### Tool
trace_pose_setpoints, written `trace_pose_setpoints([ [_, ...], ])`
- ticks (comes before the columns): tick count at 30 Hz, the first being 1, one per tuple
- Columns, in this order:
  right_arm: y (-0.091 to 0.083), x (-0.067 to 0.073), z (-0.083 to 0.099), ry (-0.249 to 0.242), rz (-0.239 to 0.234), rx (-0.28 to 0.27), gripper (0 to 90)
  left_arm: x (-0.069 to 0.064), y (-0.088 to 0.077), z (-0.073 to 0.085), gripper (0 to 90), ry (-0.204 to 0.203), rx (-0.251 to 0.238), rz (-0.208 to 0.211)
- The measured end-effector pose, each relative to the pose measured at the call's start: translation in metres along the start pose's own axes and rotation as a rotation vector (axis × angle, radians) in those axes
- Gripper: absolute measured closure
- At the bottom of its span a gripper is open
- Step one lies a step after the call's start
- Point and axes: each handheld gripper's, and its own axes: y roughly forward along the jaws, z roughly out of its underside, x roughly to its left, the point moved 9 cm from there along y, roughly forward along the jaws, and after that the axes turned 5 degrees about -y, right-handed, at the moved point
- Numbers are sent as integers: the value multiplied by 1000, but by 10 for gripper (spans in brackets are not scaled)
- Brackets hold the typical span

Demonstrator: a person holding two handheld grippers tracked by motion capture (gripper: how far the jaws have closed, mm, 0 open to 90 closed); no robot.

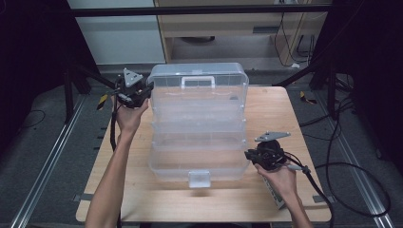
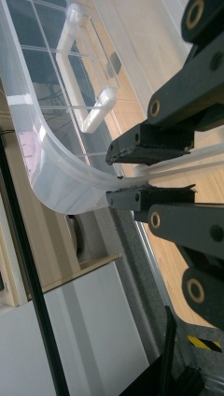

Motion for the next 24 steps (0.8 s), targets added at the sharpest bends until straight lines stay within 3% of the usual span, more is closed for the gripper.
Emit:
trace_pose_setpoints([
  [10, 0, 0, 0, 0, -1, 0, 796, 3, 9, -2, 759, 10, -2, 9],
  [14, 0, 0, 0, 0, -2, -1, 796, 4, 10, -1, 759, -8, 10, 1],
  [24, 0, 0, 0, -1, -1, -2, 796, 5, 16, -1, 757, -6, 13, -4],
])
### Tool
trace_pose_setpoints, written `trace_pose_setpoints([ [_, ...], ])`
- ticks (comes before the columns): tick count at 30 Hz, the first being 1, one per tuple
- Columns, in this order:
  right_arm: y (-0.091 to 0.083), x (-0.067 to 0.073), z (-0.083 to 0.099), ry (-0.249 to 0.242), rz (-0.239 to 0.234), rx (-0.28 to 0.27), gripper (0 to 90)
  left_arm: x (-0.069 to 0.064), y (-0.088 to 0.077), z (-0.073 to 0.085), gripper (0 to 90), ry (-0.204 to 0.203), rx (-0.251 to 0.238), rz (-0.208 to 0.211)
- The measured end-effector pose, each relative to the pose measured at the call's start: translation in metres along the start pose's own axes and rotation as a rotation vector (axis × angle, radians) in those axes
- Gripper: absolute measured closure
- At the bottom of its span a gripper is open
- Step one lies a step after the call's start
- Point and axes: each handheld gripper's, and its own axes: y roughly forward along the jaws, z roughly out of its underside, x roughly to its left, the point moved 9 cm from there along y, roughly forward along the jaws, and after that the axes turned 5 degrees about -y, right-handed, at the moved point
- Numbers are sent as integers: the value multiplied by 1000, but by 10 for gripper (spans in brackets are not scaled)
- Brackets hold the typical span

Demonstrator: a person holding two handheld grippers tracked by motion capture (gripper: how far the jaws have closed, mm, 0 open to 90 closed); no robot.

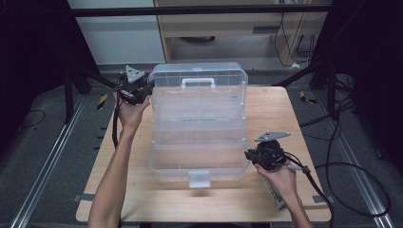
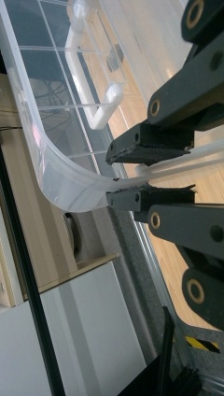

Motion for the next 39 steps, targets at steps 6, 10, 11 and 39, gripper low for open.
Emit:
trace_pose_setpoints([
  [6, 0, 0, 0, 0, 0, 0, 796, 1, 4, 0, 754, 3, 3, -6],
  [10, 0, 0, 0, 0, -1, 1, 796, 2, 6, 0, 752, -2, 5, -6],
  [11, 0, 0, 0, 0, -1, 1, 796, 2, 7, 0, 752, -1, 6, -7],
  [39, 0, 0, 0, 1, 0, -1, 796, 8, 27, 4, 740, -10, 19, -6],
])
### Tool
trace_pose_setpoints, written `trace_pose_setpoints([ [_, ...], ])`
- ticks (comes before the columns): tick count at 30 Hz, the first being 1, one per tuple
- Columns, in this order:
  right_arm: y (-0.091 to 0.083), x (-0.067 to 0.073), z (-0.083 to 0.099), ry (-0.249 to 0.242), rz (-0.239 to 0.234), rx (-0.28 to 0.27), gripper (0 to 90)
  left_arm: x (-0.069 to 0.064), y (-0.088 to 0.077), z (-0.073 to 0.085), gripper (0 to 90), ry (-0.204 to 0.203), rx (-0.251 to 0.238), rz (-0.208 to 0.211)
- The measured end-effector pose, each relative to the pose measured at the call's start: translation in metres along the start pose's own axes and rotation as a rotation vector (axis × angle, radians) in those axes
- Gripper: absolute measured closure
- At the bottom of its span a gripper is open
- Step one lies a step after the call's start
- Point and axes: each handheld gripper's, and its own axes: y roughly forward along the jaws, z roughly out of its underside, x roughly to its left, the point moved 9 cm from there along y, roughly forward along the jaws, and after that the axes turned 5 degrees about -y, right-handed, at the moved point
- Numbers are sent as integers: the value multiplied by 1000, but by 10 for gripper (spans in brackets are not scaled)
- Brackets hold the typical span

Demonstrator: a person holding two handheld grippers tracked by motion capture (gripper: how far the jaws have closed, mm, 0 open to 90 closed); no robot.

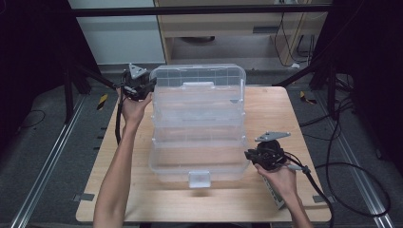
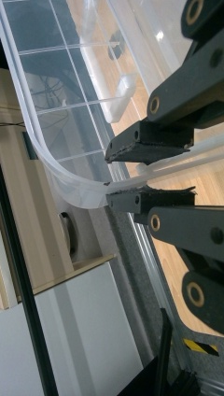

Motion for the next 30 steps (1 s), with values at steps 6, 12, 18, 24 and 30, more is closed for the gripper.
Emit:
trace_pose_setpoints([
  [6, 0, -1, 0, -1, 9, -1, 799, 4, 4, 3, 736, 0, 18, 0],
  [12, 0, -1, 0, -3, 11, 2, 801, 5, 10, 4, 741, -23, 23, 10],
  [18, 1, 0, -1, -11, 18, 8, 802, 5, 14, 3, 741, -15, 46, 3],
  [24, 0, 0, -1, -15, 26, 10, 804, 5, 18, 4, 741, -16, 50, 2],
  [30, 0, 1, -1, -24, 34, 12, 805, 7, 21, 6, 735, -18, 53, -4],
])
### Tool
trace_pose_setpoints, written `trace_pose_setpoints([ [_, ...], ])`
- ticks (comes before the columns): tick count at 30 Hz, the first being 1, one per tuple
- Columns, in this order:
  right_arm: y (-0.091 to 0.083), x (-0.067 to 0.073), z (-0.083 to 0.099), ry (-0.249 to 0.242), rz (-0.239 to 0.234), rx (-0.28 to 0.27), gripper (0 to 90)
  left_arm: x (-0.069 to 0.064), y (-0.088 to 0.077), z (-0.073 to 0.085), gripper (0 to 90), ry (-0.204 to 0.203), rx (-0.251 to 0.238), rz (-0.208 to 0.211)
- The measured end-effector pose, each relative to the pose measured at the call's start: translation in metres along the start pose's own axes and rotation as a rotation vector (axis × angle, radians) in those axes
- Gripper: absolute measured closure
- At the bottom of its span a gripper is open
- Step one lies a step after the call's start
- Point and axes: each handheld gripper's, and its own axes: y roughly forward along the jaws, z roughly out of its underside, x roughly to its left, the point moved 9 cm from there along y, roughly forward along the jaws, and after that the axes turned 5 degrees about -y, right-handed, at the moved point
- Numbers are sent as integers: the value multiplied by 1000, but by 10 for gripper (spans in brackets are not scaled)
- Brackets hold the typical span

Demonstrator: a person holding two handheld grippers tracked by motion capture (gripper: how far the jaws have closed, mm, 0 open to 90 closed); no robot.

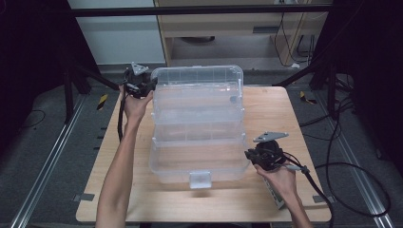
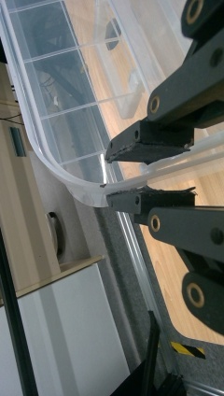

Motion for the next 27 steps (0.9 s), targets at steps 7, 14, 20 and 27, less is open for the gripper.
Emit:
trace_pose_setpoints([
  [7, 0, 0, 0, -1, -4, -4, 805, 4, 1, 5, 706, 19, 19, -3],
  [14, -1, 2, 1, 13, -17, -3, 809, 7, -12, -3, 681, 3, -17, -4],
  [20, -1, 2, 1, 13, -17, -1, 809, 11, -35, -8, 653, -20, -48, 13],
  [27, -1, 2, 1, 15, -18, -5, 806, 10, -66, 1, 604, -36, -40, 44],
])
